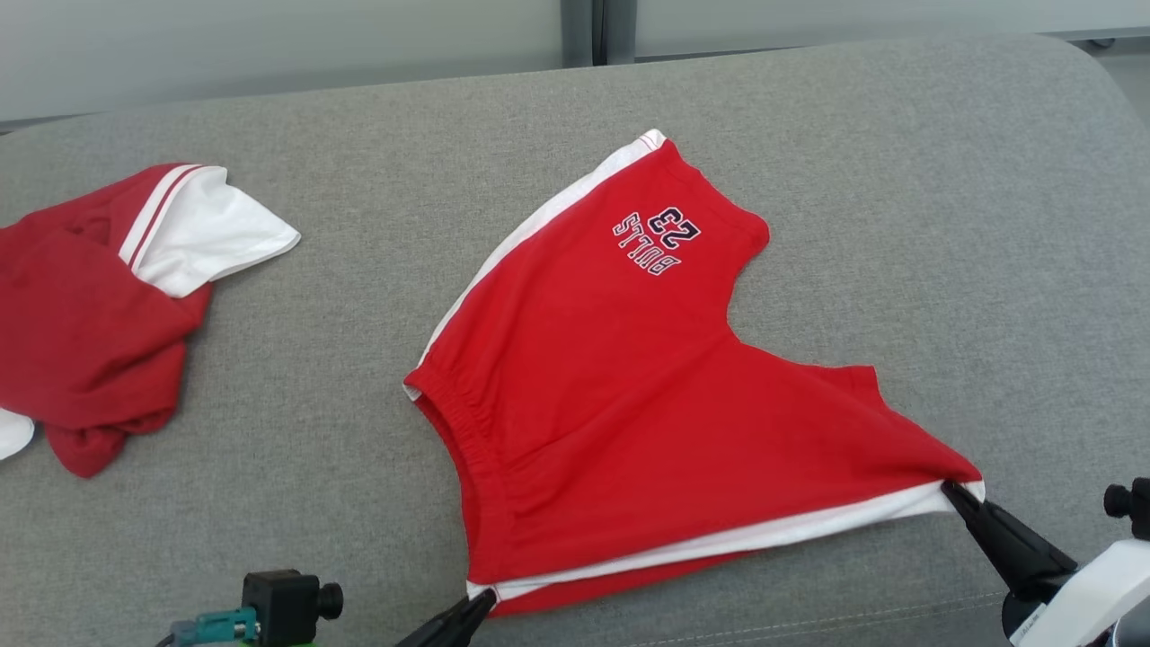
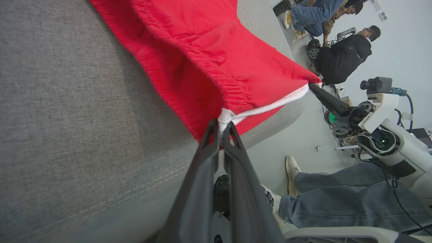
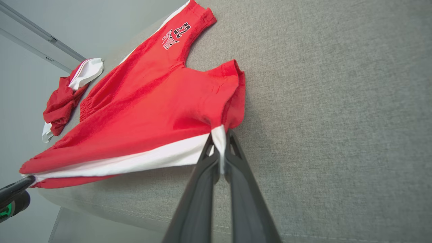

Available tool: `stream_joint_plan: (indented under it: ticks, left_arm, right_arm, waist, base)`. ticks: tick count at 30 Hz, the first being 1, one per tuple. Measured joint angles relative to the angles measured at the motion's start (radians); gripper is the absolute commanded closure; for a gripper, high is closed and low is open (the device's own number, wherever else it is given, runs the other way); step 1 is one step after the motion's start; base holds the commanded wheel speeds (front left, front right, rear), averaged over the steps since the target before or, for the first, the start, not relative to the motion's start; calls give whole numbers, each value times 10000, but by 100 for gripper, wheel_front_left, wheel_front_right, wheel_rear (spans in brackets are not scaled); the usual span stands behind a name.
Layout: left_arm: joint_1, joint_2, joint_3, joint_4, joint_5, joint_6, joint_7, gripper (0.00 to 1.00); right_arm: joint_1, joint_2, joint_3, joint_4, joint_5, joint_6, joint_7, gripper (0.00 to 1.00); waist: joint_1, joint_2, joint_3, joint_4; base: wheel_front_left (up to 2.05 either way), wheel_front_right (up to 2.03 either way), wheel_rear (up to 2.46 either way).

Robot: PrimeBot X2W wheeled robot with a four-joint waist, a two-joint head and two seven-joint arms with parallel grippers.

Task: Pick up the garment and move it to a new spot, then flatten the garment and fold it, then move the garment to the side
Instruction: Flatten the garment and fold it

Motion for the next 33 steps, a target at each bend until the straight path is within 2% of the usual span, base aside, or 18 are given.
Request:
stream_joint_plan:
  ticks: [6,14,20,28,33]
  left_arm:
    - [-69,349,435,-1126,-288,117,253,100]
    - [-1492,314,821,-1687,-748,535,982,100]
    - [-2711,276,920,-1695,-947,867,1647,100]
    - [-4517,-360,1055,-1532,-1208,1191,2075,100]
    - [-5370,-798,1016,-1252,-1210,1264,2173,100]
  right_arm:
    - [-919,-506,-92,-1471,247,-2,568,100]
    - [-3415,-949,-569,-1801,422,-40,1797,100]
    - [-4974,-963,-809,-1645,838,-477,2648,100]
    - [-6646,-1289,-945,-1174,700,-995,3436,100]
    - [-7633,-1442,-953,-1016,477,-1179,3856,100]
  waist:
    - [0,0,408,70]
    - [0,0,1298,380]
    - [0,0,2030,808]
    - [1,0,3032,1573]
    - [1,0,3701,2081]
  base:
    - [0,0,0]
    - [0,0,0]
    - [0,0,0]
    - [0,0,0]
    - [0,0,0]
